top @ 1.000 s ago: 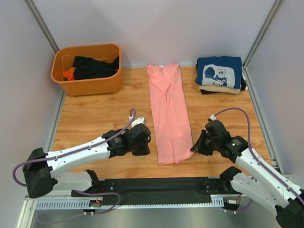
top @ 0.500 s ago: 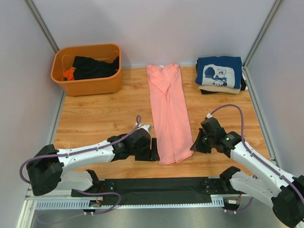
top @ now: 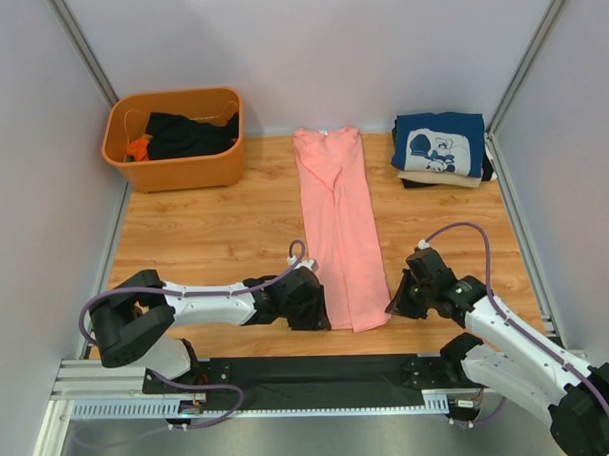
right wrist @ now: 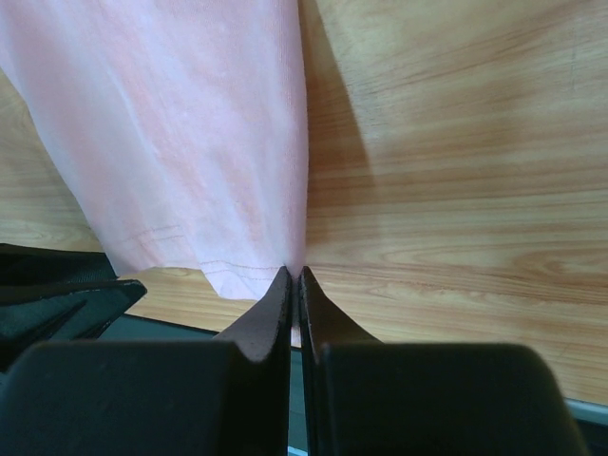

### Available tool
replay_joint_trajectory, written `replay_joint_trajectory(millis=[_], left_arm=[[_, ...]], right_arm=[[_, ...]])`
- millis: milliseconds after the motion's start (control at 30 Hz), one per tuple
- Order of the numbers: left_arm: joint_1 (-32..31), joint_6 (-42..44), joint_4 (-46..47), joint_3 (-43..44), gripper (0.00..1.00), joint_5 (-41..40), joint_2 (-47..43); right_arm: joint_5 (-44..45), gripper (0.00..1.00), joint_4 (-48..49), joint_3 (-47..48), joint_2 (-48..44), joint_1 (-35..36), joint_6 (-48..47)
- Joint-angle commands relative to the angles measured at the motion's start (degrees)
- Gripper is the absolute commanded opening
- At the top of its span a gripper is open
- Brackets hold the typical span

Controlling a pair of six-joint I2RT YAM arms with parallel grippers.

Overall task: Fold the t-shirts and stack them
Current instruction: Fold the tshirt

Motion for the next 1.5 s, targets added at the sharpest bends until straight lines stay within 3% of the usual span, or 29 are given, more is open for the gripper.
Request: replay_joint_trajectory(millis=[0, 100, 200, 233, 300, 333, 367, 733, 900, 1033, 1167, 1467], left_arm=[[-0.5, -2.4, 1.1, -0.1, 0.48, -4.4, 3.0], [-0.5, -2.3, 0.8, 1.3, 0.45, -5.7, 5.4], [-0.5, -1.9, 0.9, 2.1, 0.36, -5.6, 6.5], [-0.5, -1.9, 0.8, 2.1, 0.25, -5.7, 6.6], [-0.5, -1.8, 0.2, 2.1, 0.17, -5.8, 6.1], [-0.5, -1.7, -0.5, 2.1, 0.03, -5.9, 5.7], [-0.5, -1.5, -1.1, 2.1, 0.00, -5.9, 4.8], [-6.7, -2.4, -18.4, 6.3, 0.00, -8.1, -8.4], [-5.9, 1.1, -26.1, 10.7, 0.00, -9.0, -10.4], [0.1, 6.9, -29.4, 15.2, 0.00, -9.5, -12.0], [7.3, 13.4, -29.9, 19.9, 0.00, -6.8, -10.9], [23.4, 24.0, -30.7, 35.1, 0.00, 0.8, 2.1]], right_arm=[[-0.1, 0.00, 1.9, -0.5, -0.7, -0.2, 0.2], [-0.2, 0.00, 2.3, -1.1, -0.8, -0.1, 0.2], [-0.3, 0.00, 2.4, -1.4, -0.8, -0.1, -0.1], [-0.3, 0.00, 2.2, -1.5, -1.1, -0.1, 0.0], [-0.3, 0.00, 2.0, -1.9, -1.7, -0.2, 0.0], [-0.3, 0.00, 1.8, -2.0, -2.0, -0.1, 0.0], [-0.5, 0.00, 1.7, -2.1, -2.3, -0.2, 0.2], [-2.8, 0.00, -2.0, -3.0, -10.9, 5.2, 6.1], [-1.9, 0.00, -0.8, 2.6, -9.8, 5.9, 5.4], [4.6, 0.00, -0.6, 10.6, -2.9, 4.8, -0.2], [4.1, 0.00, 2.5, 17.2, 8.5, -0.2, -5.8], [3.1, 0.00, 5.0, 37.2, 31.4, -7.4, -14.6]])
